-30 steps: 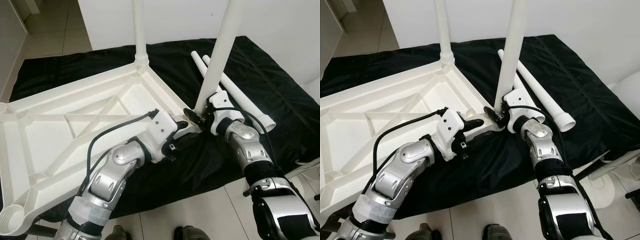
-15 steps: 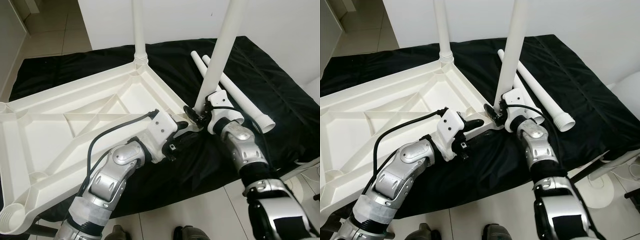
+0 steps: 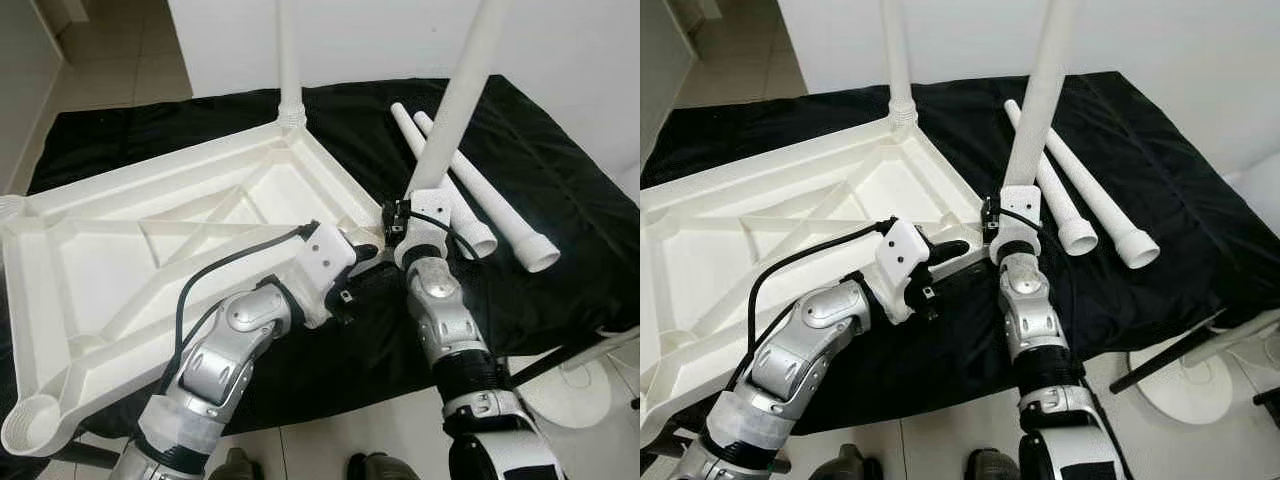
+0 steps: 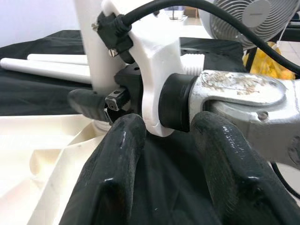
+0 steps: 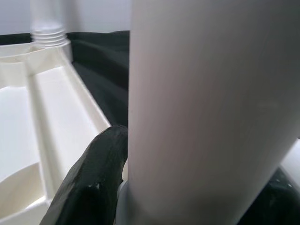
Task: Building children table
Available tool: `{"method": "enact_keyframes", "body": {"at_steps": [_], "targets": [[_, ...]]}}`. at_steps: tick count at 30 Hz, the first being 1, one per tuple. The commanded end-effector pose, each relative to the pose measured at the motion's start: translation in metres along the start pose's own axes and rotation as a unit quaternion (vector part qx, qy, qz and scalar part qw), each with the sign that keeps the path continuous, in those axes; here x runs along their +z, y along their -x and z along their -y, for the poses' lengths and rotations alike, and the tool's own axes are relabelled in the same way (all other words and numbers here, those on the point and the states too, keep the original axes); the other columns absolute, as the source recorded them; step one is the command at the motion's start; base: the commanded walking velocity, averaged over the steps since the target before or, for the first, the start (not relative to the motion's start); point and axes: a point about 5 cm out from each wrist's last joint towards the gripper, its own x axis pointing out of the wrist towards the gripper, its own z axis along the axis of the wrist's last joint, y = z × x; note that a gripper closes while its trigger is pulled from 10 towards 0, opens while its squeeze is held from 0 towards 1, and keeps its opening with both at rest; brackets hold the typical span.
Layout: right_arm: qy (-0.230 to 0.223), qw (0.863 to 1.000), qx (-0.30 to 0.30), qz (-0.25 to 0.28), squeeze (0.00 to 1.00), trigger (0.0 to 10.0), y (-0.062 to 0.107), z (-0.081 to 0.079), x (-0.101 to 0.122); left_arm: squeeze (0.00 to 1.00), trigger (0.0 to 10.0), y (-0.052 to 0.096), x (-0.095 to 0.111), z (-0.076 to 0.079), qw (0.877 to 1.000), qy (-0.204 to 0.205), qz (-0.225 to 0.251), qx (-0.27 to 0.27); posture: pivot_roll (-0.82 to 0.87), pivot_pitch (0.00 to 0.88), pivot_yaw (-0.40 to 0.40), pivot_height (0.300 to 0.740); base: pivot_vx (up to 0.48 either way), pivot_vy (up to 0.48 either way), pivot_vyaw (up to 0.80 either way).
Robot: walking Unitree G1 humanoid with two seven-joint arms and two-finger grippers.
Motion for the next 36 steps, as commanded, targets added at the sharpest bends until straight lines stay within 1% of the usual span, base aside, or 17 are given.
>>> {"method": "enact_keyframes", "body": {"at_steps": [1, 5, 10, 11, 17, 18, 19, 22, 23, 24, 25, 27, 29, 31, 33, 34, 36], "targets": [[-0.03, 0.999, -0.018, -0.034, 0.0, 10.0, 0.005, 0.003, -0.013, 0.0, 10.0, -0.001, -0.001, 0.002, 1.0, 0.003, -0.002, -0.001, -0.08, 0.07, 0.023, 0.74, 0.0, 0.0, 0.0], [-0.033, 0.999, 0.001, -0.029, 0.0, 10.0, 0.004, 0.0, -0.009, 0.0, 10.0, -0.001, -0.001, 0.002, 1.0, 0.002, -0.002, -0.004, -0.08, 0.067, 0.025, 0.74, 0.0, 0.0, 0.0], [-0.032, 0.999, 0.008, -0.025, 0.0, 10.0, 0.003, 0.002, -0.006, 0.0, 10.0, -0.001, -0.001, 0.002, 1.0, 0.001, -0.002, -0.004, -0.08, 0.063, 0.024, 0.74, 0.0, 0.0, 0.0], [-0.032, 0.999, 0.006, -0.013, 1.0, 10.0, 0.001, 0.007, -0.002, 0.0, 10.0, 0.0, -0.001, 0.001, 1.0, -0.001, -0.003, -0.004, -0.08, 0.063, 0.024, 0.74, 0.0, 0.0, 0.0], [-0.039, 0.999, 0.012, -0.005, 1.0, 10.0, 0.001, 0.008, 0.001, 0.0, 10.0, 0.0, -0.002, 0.002, 1.0, -0.001, -0.003, -0.003, -0.07, 0.057, 0.021, 0.74, 0.0, 0.0, 0.0], [-0.042, 0.999, 0.022, -0.003, 1.0, 10.0, 0.001, 0.01, 0.001, 0.0, 10.0, 0.0, -0.002, 0.002, 1.0, -0.001, -0.003, -0.003, -0.07, 0.057, 0.021, 0.74, 0.0, 0.0, 0.0], [-0.037, 0.998, 0.046, -0.002, 1.0, 10.0, 0.001, 0.013, 0.002, 0.0, 10.0, 0.0, -0.002, 0.002, 1.0, -0.001, -0.003, -0.002, -0.07, 0.055, 0.017, 0.74, 0.0, 0.0, 0.0], [-0.034, 0.997, 0.063, -0.001, 1.0, 10.0, 0.001, 0.014, 0.002, 0.0, 10.0, 0.0, -0.002, 0.002, 1.0, -0.001, -0.003, -0.002, -0.07, 0.055, 0.017, 0.74, 0.0, 0.0, 0.0], [-0.017, 0.993, 0.115, -0.004, 0.0, 10.0, -0.003, 0.019, 0.002, 0.0, 10.0, -0.001, -0.001, 0.002, 1.0, -0.001, -0.002, -0.001, -0.07, 0.054, 0.017, 0.74, 0.0, 0.0, 0.0], [-0.007, 0.99, 0.142, -0.005, 0.0, 10.0, -0.005, 0.021, 0.003, 0.0, 10.0, -0.001, -0.001, 0.001, 1.0, -0.002, -0.002, -0.001, -0.07, 0.051, 0.018, 0.74, 0.0, 0.0, 0.0], [-0.007, 0.99, 0.142, -0.005, 0.0, 10.0, -0.005, 0.021, 0.003, 0.0, 10.0, -0.001, -0.001, 0.001, 1.0, -0.002, -0.002, -0.001, -0.07, 0.051, 0.018, 0.74, 0.0, 0.0, 0.0], [0.013, 0.984, 0.178, -0.003, 0.0, 10.0, -0.009, 0.024, 0.005, 0.0, 10.0, -0.002, -0.001, 0.001, 1.0, -0.002, -0.001, -0.002, -0.07, 0.05, 0.019, 0.74, 0.0, 0.0, 0.0], [0.037, 0.973, 0.227, 0.004, 0.0, 10.0, -0.011, 0.022, 0.008, 0.0, 10.0, -0.002, -0.001, 0.001, 1.0, -0.003, -0.001, -0.003, -0.07, 0.049, 0.019, 0.74, 0.0, 0.0, 0.0], [0.049, 0.963, 0.266, 0.006, 0.0, 10.0, -0.011, 0.019, 0.009, 0.0, 10.0, -0.002, -0.001, 0.001, 1.0, -0.003, -0.001, -0.003, -0.07, 0.047, 0.02, 0.74, 0.0, 0.0, 0.0], [0.055, 0.958, 0.282, 0.006, 0.0, 10.0, -0.012, 0.017, 0.009, 0.0, 10.0, -0.002, -0.001, 0.001, 1.0, -0.003, 0.0, -0.003, -0.07, 0.048, 0.021, 0.74, 0.0, 0.0, 0.0], [0.055, 0.958, 0.282, 0.006, 0.0, 10.0, -0.012, 0.017, 0.009, 0.0, 10.0, -0.002, -0.001, 0.001, 1.0, -0.003, 0.0, -0.003, -0.07, 0.048, 0.021, 0.74, 0.0, 0.0, 0.0], [0.063, 0.952, 0.3, 0.004, 0.0, 10.0, -0.014, 0.016, 0.009, 0.0, 10.0, -0.002, 0.0, 0.001, 1.0, -0.003, 0.0, -0.003, -0.07, 0.05, 0.016, 0.74, 0.0, 0.0, 0.0]]}}
